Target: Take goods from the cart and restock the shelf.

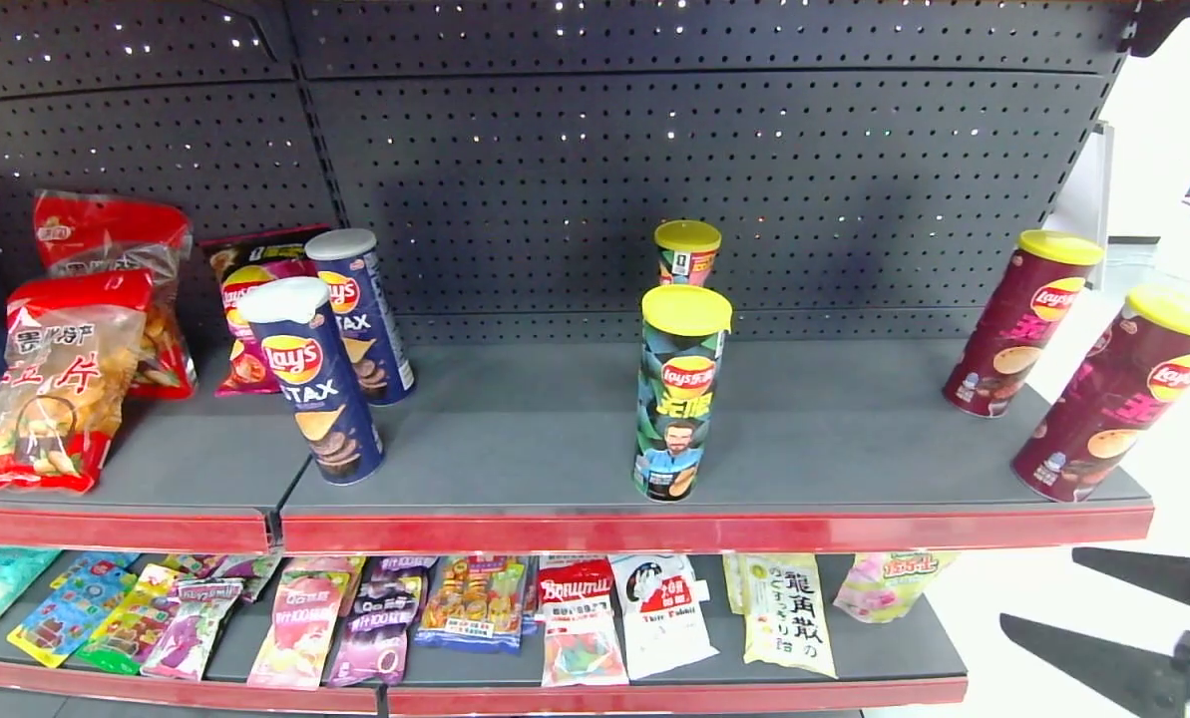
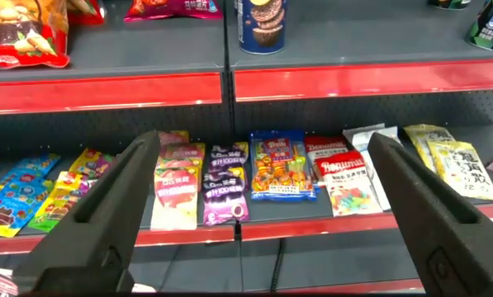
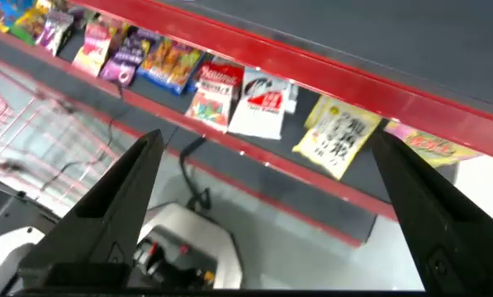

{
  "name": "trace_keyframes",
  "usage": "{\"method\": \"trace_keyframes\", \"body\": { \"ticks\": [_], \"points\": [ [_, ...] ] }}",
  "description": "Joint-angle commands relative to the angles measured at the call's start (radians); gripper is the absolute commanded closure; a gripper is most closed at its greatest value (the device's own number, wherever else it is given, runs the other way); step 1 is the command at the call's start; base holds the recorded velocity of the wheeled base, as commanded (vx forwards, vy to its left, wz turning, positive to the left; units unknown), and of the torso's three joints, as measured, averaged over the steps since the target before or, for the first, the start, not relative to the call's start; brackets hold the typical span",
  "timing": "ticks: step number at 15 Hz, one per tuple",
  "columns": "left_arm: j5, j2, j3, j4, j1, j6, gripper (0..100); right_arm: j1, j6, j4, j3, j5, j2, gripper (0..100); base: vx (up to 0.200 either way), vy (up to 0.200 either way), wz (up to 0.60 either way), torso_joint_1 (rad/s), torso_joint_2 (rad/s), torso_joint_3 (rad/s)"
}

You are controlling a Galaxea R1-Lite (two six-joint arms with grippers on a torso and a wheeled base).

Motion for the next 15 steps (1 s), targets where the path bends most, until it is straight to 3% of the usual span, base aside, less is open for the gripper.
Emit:
{"method": "trace_keyframes", "body": {
  "ticks": [1,3,6,9,15],
  "points": [
    [0.000,0.006,0.000,0.000,0.000,0.000,0,0.031,0.031,-0.041,-0.079,0.002,0.220,0,0.000,0.000,0.00,0.000,0.00,0.000],
    [0.000,0.006,0.000,0.000,0.000,0.000,0,0.073,0.032,-0.084,-0.085,0.000,0.268,0,0.000,0.000,0.00,0.000,0.00,0.000],
    [0.000,0.006,0.000,0.000,0.000,0.000,0,0.174,0.086,-0.306,-0.062,0.002,0.357,0,0.000,0.000,0.00,0.000,0.00,0.000],
    [0.000,0.006,0.000,0.000,0.000,0.000,0,0.225,0.054,-0.469,-0.051,-0.001,0.417,0,0.000,0.000,0.00,0.000,0.00,0.000],
    [0.000,0.006,0.000,0.000,0.000,0.000,0,0.234,0.032,-0.484,-0.086,0.016,0.469,0,0.000,0.000,0.00,0.000,0.00,0.000]
  ]
}}
